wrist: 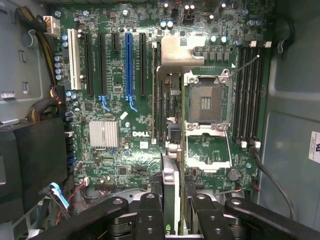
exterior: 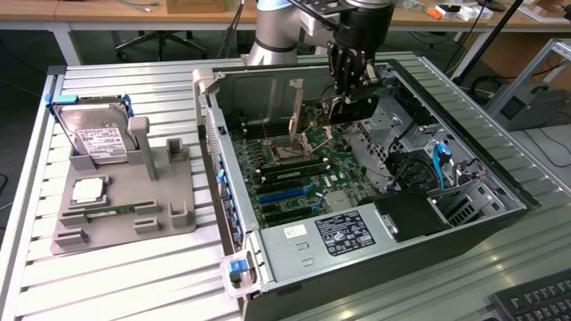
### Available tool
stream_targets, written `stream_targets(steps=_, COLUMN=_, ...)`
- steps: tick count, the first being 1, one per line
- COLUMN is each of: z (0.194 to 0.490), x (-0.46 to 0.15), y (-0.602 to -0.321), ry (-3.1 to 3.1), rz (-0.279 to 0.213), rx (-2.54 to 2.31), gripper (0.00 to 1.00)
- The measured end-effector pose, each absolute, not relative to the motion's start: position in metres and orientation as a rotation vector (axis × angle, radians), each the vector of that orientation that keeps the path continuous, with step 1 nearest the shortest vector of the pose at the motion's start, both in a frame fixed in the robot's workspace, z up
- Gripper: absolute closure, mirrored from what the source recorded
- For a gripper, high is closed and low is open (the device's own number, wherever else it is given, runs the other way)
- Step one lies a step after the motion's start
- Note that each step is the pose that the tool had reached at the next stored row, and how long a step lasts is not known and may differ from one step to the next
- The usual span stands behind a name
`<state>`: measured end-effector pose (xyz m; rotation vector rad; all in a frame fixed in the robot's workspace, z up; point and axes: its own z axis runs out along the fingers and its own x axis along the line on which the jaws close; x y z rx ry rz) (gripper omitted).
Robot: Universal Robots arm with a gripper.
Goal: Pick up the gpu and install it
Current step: 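Insert the gpu into the slot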
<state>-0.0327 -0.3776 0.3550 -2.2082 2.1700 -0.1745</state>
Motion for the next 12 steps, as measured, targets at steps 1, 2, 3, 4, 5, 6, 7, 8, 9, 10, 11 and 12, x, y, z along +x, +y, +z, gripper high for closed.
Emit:
stream_targets(steps=1, z=0.3548, x=-0.0327, y=-0.3776, ry=2.168, rz=-0.175, rx=-2.211, gripper=0.73)
stream_targets(steps=2, z=0.3547, x=-0.0327, y=-0.3776, ry=2.165, rz=-0.176, rx=-2.214, gripper=0.73)
stream_targets(steps=3, z=0.3546, x=-0.0327, y=-0.3776, ry=2.161, rz=-0.176, rx=-2.218, gripper=0.73)
stream_targets(steps=4, z=0.3545, x=-0.0327, y=-0.3776, ry=2.158, rz=-0.177, rx=-2.221, gripper=0.73)
stream_targets(steps=5, z=0.3544, x=-0.0327, y=-0.3776, ry=2.156, rz=-0.177, rx=-2.224, gripper=0.73)
stream_targets(steps=6, z=0.3542, x=-0.0327, y=-0.3776, ry=2.152, rz=-0.178, rx=-2.228, gripper=0.73)
stream_targets(steps=7, z=0.3542, x=-0.0327, y=-0.3776, ry=2.149, rz=-0.178, rx=-2.231, gripper=0.73)
stream_targets(steps=8, z=0.3541, x=-0.0327, y=-0.3776, ry=2.148, rz=-0.178, rx=-2.232, gripper=0.73)
stream_targets(steps=9, z=0.3537, x=-0.0327, y=-0.3776, ry=2.148, rz=-0.178, rx=-2.232, gripper=0.73)
stream_targets(steps=10, z=0.3525, x=-0.0327, y=-0.3776, ry=2.149, rz=-0.179, rx=-2.231, gripper=0.73)
stream_targets(steps=11, z=0.3518, x=-0.0327, y=-0.3776, ry=2.153, rz=-0.179, rx=-2.227, gripper=0.73)
stream_targets(steps=12, z=0.3513, x=-0.0327, y=-0.3776, ry=2.160, rz=-0.179, rx=-2.221, gripper=0.73)
